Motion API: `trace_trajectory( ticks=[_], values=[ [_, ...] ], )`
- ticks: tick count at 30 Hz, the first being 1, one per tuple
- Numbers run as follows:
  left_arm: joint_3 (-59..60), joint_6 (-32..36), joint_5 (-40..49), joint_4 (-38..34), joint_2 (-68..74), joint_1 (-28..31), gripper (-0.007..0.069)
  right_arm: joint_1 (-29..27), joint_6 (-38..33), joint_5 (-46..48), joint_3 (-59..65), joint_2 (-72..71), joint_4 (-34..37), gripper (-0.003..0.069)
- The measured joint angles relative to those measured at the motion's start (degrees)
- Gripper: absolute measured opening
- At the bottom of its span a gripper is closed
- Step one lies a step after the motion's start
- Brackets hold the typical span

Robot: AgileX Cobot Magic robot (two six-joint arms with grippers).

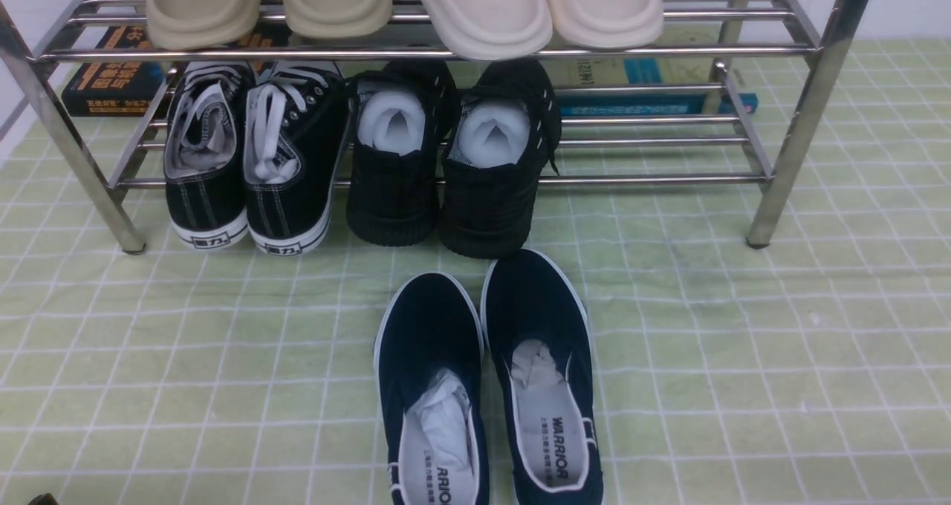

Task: Take the shoes off the shelf with your hand from the green coffee tablecloth.

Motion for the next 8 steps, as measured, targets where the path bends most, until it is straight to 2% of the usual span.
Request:
trace_trajectory(
  ticks=[8],
  values=[
    [0.0, 0.0, 0.0, 0.0, 0.0, 0.0, 0.0242, 0.0, 0.0, 0.0, 0.0, 0.0, 0.0, 0.0112]
  ],
)
